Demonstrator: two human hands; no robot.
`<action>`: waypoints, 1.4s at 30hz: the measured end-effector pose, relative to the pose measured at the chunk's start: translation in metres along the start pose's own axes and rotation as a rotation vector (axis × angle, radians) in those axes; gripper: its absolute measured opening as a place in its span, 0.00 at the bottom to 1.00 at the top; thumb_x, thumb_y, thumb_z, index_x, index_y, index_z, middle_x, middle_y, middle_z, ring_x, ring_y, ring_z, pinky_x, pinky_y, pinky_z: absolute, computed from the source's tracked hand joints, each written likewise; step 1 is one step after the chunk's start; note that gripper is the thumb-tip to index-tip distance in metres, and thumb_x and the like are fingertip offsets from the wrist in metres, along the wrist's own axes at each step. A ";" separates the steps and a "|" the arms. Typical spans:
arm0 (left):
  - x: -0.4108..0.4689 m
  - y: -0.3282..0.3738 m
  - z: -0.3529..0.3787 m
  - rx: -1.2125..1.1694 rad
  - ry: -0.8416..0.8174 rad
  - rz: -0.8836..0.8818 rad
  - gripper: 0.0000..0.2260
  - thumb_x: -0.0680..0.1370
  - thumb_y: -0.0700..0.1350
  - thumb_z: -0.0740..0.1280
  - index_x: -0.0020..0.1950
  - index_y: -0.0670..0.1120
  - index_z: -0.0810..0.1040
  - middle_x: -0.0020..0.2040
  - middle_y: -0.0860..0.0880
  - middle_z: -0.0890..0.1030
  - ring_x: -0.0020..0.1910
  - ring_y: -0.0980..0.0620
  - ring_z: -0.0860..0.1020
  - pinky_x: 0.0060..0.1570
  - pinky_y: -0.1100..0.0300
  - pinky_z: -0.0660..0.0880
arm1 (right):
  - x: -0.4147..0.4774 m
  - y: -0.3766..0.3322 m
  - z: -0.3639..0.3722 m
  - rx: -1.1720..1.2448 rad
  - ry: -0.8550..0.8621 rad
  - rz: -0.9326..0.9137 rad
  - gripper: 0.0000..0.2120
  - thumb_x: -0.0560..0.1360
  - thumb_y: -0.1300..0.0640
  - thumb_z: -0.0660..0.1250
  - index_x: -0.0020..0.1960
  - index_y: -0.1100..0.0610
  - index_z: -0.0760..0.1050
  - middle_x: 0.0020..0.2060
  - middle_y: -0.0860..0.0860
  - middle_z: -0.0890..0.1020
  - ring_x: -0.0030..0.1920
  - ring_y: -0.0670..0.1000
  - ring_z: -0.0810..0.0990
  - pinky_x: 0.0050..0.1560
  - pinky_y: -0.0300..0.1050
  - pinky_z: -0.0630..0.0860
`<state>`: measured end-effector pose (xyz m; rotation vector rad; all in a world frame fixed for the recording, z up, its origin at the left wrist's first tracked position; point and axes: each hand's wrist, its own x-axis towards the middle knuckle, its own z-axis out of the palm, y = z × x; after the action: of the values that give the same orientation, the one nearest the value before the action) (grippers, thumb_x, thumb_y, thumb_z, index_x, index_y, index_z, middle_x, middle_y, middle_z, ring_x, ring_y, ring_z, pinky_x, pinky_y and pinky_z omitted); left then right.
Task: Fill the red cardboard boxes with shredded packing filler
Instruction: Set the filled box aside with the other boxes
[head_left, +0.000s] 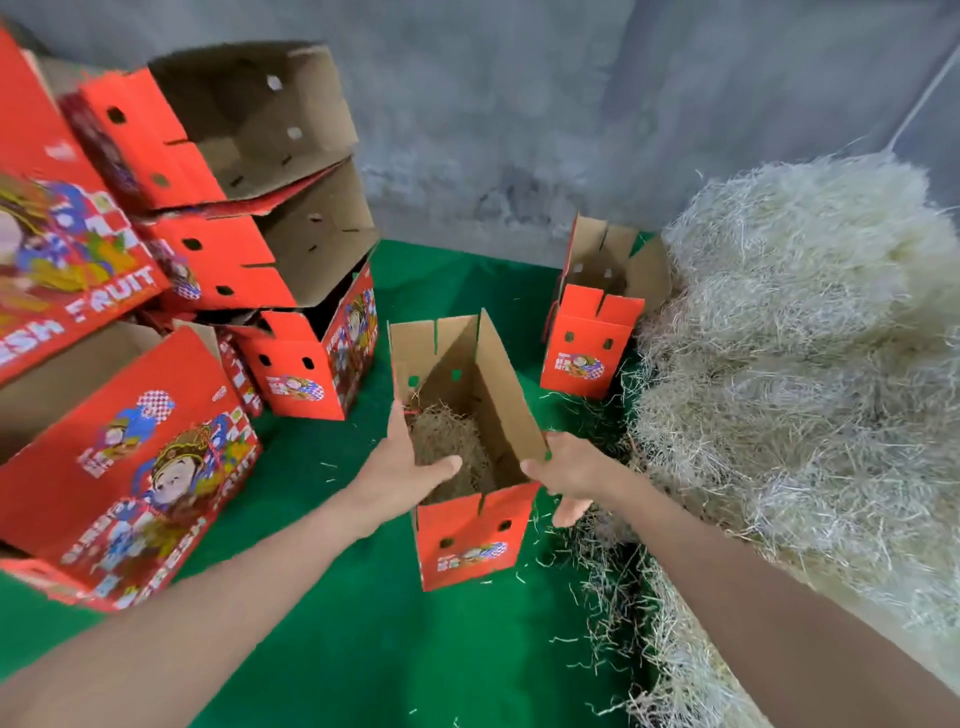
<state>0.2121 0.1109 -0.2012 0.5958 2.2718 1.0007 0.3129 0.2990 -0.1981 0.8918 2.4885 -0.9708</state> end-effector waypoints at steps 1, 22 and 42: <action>-0.002 -0.003 0.008 -0.065 -0.007 -0.027 0.43 0.75 0.54 0.67 0.76 0.51 0.38 0.76 0.49 0.58 0.71 0.46 0.64 0.69 0.53 0.62 | 0.001 0.003 0.005 0.117 -0.040 0.040 0.19 0.79 0.52 0.58 0.66 0.60 0.65 0.49 0.57 0.79 0.34 0.52 0.83 0.31 0.41 0.78; 0.224 0.113 -0.054 -0.250 0.037 0.249 0.23 0.82 0.42 0.56 0.76 0.54 0.55 0.69 0.50 0.69 0.63 0.48 0.71 0.63 0.54 0.66 | 0.162 -0.054 -0.119 0.465 0.515 0.135 0.18 0.82 0.54 0.49 0.68 0.61 0.64 0.55 0.59 0.76 0.46 0.58 0.81 0.33 0.40 0.73; 0.205 0.085 -0.202 0.318 0.695 0.580 0.16 0.74 0.32 0.66 0.61 0.43 0.78 0.64 0.47 0.74 0.66 0.50 0.70 0.65 0.69 0.56 | 0.293 -0.094 -0.109 -0.353 0.376 -0.052 0.21 0.74 0.63 0.64 0.66 0.55 0.69 0.65 0.57 0.61 0.60 0.58 0.72 0.61 0.50 0.72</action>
<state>-0.0580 0.1830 -0.0917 1.2496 2.9878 1.2621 0.0226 0.4482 -0.2190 0.9646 2.8809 -0.3760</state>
